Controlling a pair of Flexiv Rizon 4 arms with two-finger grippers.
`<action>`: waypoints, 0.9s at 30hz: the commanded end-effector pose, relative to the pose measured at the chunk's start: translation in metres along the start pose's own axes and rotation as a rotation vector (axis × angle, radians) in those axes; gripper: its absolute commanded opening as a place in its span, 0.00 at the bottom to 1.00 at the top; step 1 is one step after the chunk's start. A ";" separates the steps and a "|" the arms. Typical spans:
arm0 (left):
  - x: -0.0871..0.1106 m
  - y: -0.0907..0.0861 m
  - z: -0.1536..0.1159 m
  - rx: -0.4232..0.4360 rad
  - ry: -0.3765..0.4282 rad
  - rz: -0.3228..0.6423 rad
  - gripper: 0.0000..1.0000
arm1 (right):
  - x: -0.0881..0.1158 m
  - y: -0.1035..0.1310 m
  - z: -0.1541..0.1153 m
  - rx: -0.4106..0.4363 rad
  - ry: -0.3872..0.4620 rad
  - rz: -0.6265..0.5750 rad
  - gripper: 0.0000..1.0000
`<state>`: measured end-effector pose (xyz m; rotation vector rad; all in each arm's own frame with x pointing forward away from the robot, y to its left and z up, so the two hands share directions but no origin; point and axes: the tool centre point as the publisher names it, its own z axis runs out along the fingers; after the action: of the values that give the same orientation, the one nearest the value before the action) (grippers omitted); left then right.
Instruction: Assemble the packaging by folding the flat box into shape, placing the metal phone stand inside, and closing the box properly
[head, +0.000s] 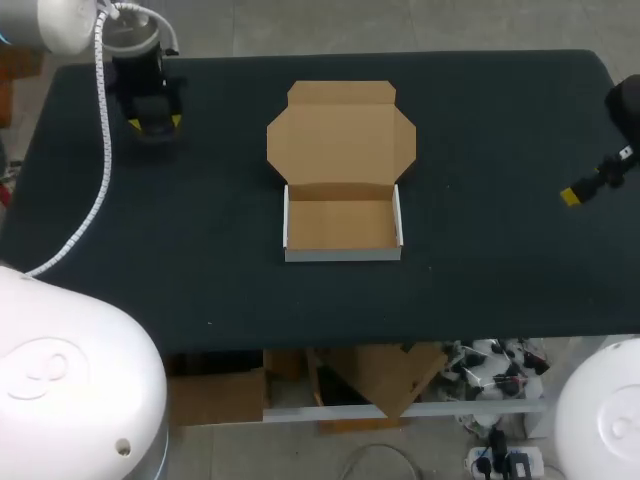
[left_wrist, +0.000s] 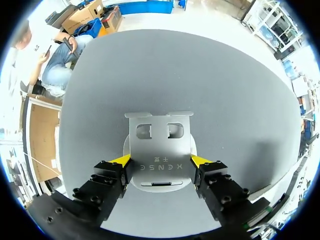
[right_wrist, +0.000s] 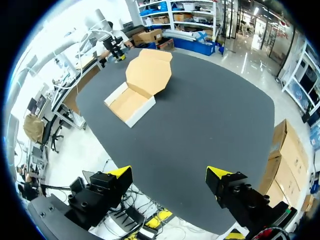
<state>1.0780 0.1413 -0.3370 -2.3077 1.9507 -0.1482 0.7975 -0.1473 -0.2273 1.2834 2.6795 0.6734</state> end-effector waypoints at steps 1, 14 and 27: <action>0.002 0.016 -0.013 0.084 0.000 0.011 0.00 | 0.013 -0.010 -0.003 -0.112 0.050 -0.239 1.00; 0.012 0.041 -0.022 0.092 -0.003 0.038 0.00 | 0.050 -0.033 -0.001 -0.156 0.243 -0.582 1.00; 0.015 0.053 -0.031 0.090 -0.005 0.063 0.00 | 0.050 -0.034 0.001 -0.135 0.245 -0.577 1.00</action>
<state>1.0295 0.1185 -0.3181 -2.1934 1.9791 -0.2147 0.7387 -0.1272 -0.2382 0.3796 2.8915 0.9288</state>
